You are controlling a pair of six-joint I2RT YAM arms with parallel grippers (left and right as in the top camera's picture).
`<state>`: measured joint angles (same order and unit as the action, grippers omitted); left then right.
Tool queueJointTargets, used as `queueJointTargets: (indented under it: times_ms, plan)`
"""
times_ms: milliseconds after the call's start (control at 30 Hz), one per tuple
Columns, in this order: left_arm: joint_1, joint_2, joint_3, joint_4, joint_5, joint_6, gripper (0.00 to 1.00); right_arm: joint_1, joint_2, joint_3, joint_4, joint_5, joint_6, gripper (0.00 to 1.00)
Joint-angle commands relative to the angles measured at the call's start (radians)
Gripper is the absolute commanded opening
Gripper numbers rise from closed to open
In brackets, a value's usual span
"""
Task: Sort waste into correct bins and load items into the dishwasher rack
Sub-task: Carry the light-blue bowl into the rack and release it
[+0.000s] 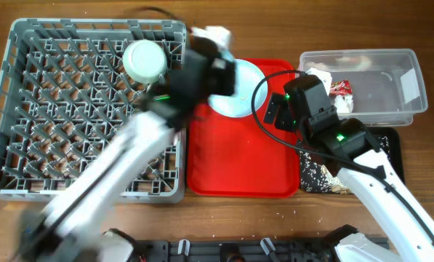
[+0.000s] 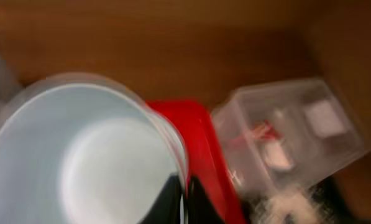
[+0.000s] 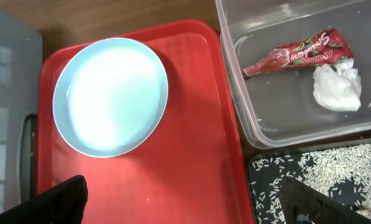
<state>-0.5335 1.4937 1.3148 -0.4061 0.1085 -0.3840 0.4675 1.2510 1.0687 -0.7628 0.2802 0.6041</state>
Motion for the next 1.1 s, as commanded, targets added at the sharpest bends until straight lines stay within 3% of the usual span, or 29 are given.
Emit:
queueJointTargets:
  times_ms: [0,33,133,200,233,333,533,833,1000,1067]
  plan:
    - [0.296,-0.303,0.010,-0.285,0.453,-0.042,0.04,-0.002,0.002,0.005,0.002,-0.002,-0.002,1.00]
    - [0.425,-0.354,0.010,-0.422,0.562,0.002,0.04,-0.002,0.002,0.005,0.002,-0.002,-0.002,1.00]
    - [0.771,-0.342,0.008,-0.812,0.862,0.317,0.04,-0.002,0.002,0.005,0.002,-0.002,-0.002,1.00]
    - [0.883,-0.243,0.007,-1.002,0.994,0.526,0.04,-0.002,0.002,0.005,0.002,-0.002,-0.002,1.00]
    - [0.927,-0.145,0.007,-1.124,1.083,0.687,0.04,-0.002,0.002,0.005,0.002,-0.002,-0.001,1.00]
    - [0.953,0.052,0.003,-1.252,1.146,0.886,0.04,-0.002,0.002,0.005,0.002,-0.002,-0.002,1.00]
    - [1.042,0.296,-0.071,-1.246,1.210,0.983,0.04,-0.002,0.002,0.005,0.002,-0.002,-0.002,1.00]
    - [1.101,0.307,-0.272,-1.111,1.254,0.982,0.04,-0.002,0.002,0.005,0.002,-0.002,-0.001,1.00]
    - [1.106,0.305,-0.272,-1.228,1.344,0.992,0.04,-0.002,0.002,0.005,0.002,-0.002,-0.002,1.00]
    - [1.093,0.305,-0.274,-1.281,1.308,1.084,0.04,-0.002,0.002,0.005,0.002,-0.002,-0.002,1.00]
